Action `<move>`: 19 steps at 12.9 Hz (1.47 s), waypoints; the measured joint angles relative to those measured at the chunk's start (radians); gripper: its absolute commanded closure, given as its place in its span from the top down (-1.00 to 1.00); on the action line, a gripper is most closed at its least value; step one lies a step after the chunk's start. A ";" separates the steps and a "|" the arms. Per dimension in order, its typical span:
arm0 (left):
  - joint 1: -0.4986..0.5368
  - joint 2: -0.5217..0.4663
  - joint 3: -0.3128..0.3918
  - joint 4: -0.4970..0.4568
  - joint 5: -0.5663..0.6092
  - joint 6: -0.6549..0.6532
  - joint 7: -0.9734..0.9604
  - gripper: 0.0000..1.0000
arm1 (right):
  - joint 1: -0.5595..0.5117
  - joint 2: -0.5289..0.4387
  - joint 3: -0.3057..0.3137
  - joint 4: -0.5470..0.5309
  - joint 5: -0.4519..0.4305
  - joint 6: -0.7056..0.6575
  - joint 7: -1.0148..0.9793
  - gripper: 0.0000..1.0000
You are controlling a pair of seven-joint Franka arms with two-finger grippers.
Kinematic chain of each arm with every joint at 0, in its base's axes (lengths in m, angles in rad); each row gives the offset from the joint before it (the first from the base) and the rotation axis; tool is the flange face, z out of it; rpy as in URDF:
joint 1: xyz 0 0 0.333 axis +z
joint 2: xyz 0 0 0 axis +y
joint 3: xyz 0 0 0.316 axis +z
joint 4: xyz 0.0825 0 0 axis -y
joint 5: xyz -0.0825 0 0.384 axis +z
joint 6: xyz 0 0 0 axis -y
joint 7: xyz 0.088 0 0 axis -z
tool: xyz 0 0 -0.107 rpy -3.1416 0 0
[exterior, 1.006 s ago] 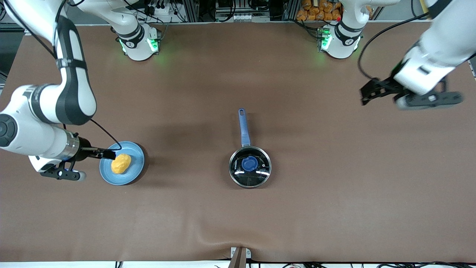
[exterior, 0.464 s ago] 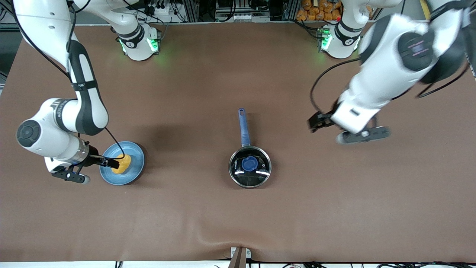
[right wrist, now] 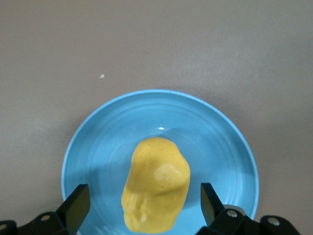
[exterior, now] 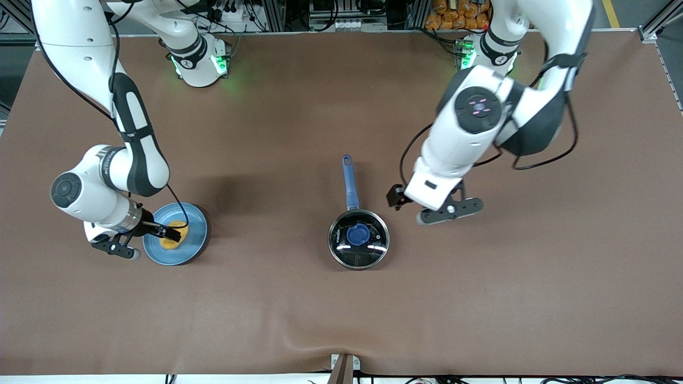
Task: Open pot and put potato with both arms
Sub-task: 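Grasp the yellow potato with the right gripper while the left grasps the knob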
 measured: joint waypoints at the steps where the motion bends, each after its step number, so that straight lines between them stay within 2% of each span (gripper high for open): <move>1: -0.015 0.027 0.001 0.011 0.020 0.016 -0.021 1.00 | 0.000 0.005 0.005 -0.010 0.000 0.020 0.000 1.00; 5: -0.056 0.126 0.005 0.038 0.030 0.100 -0.035 1.00 | 0.000 0.027 0.015 -0.034 0.001 0.083 -0.001 1.00; 6: -0.066 0.149 0.006 0.046 0.030 0.119 -0.035 1.00 | 0.000 0.034 0.016 -0.035 0.001 0.091 -0.004 0.86; 8: -0.104 0.198 0.030 0.072 0.030 0.162 -0.035 1.00 | 0.000 0.041 0.018 -0.035 0.001 0.098 -0.009 0.37; 10: -0.166 0.236 0.087 0.089 0.030 0.211 -0.053 1.00 | 0.000 0.041 0.018 -0.035 0.001 0.100 -0.013 -0.02; 12: -0.226 0.263 0.140 0.094 0.030 0.251 -0.073 1.00 | 0.000 0.040 0.018 -0.034 0.001 0.103 -0.017 -0.32; 13: -0.242 0.275 0.153 0.096 0.030 0.268 -0.078 1.00 | 0.000 0.040 0.018 -0.032 0.001 0.104 -0.019 -0.38; 17: -0.250 0.310 0.162 0.103 0.030 0.316 -0.082 1.00 | 0.004 0.039 0.021 -0.014 0.001 0.102 -0.024 -0.40; 19: -0.252 0.327 0.172 0.105 0.030 0.344 -0.083 1.00 | 0.012 0.033 0.024 0.015 0.001 0.055 -0.023 -0.40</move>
